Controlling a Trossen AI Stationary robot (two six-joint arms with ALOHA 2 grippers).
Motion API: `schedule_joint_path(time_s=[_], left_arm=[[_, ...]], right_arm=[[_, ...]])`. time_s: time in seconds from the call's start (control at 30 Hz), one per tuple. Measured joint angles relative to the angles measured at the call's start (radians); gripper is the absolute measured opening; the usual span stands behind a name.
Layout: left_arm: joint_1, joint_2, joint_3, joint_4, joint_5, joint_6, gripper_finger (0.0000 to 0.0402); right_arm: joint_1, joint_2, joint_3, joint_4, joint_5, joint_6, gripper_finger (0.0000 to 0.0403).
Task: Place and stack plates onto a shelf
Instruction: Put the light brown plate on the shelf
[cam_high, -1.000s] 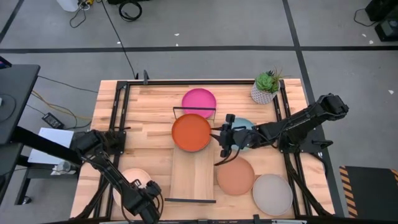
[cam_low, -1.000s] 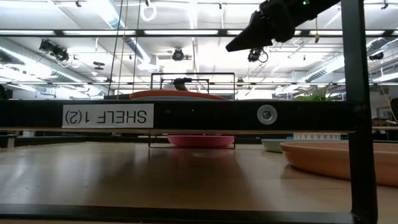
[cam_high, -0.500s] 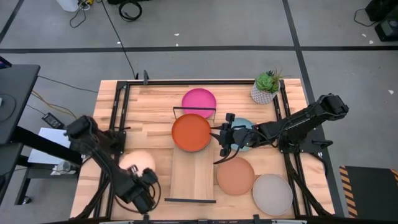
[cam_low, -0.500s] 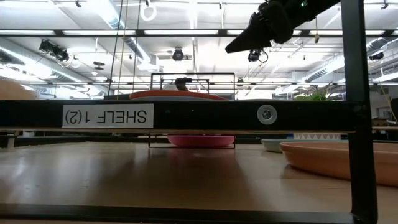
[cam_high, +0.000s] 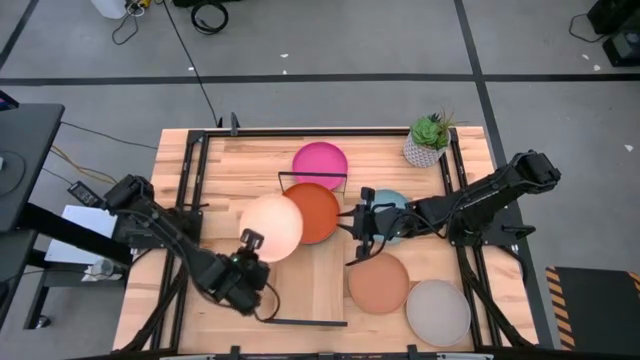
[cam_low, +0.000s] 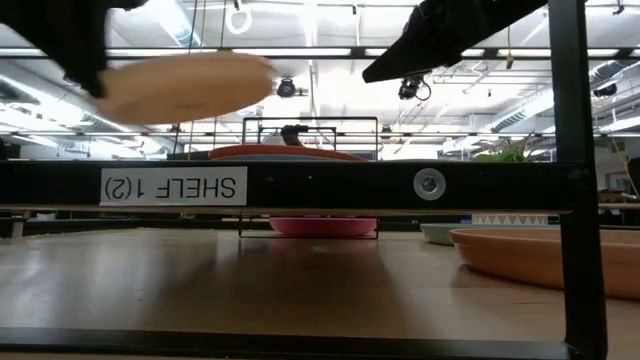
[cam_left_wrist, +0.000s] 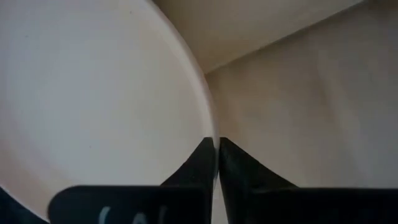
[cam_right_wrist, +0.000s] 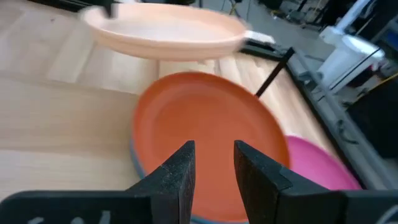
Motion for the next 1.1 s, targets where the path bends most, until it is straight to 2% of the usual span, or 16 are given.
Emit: schedule_joint_path(time_s=[0.2, 0.3, 0.4, 0.53, 0.67, 0.83, 0.97, 1.03, 1.1], left_arm=[[0.127, 0.000, 0.000, 0.032, -0.078, 0.272, 0.0020], [0.199, 0.000, -0.001, 0.095, -0.078, 0.402, 0.0021], [0.265, 0.000, -0.001, 0.184, -0.032, 0.538, 0.0021], [0.348, 0.000, -0.001, 0.279, 0.113, 0.672, 0.0022], [0.409, 0.000, -0.001, 0.323, 0.195, 0.718, 0.0048], [0.430, 0.000, -0.001, 0.347, 0.283, 0.706, 0.0128], [0.417, -0.004, -0.002, 0.327, 0.233, 0.615, 0.0176], [0.409, -0.017, -0.002, 0.309, 0.220, 0.565, 0.0184], [0.407, -0.036, -0.002, 0.307, 0.249, 0.519, 0.0184]], right_arm=[[0.053, 0.000, 0.000, -0.011, 0.000, 0.111, 0.0116], [0.091, 0.000, 0.000, -0.024, 0.004, 0.162, 0.0116], [0.133, 0.000, 0.000, -0.058, 0.042, 0.223, 0.0116], [0.194, 0.000, 0.000, -0.104, 0.118, 0.304, 0.0116], [0.251, 0.000, 0.000, -0.137, 0.172, 0.377, 0.0116], [0.299, 0.000, 0.000, -0.179, 0.224, 0.451, 0.0116], [0.302, 0.000, 0.000, -0.250, 0.224, 0.542, 0.0116], [0.293, 0.000, 0.000, -0.311, 0.223, 0.592, 0.0116], [0.275, 0.000, 0.000, -0.371, 0.221, 0.649, 0.0115]])
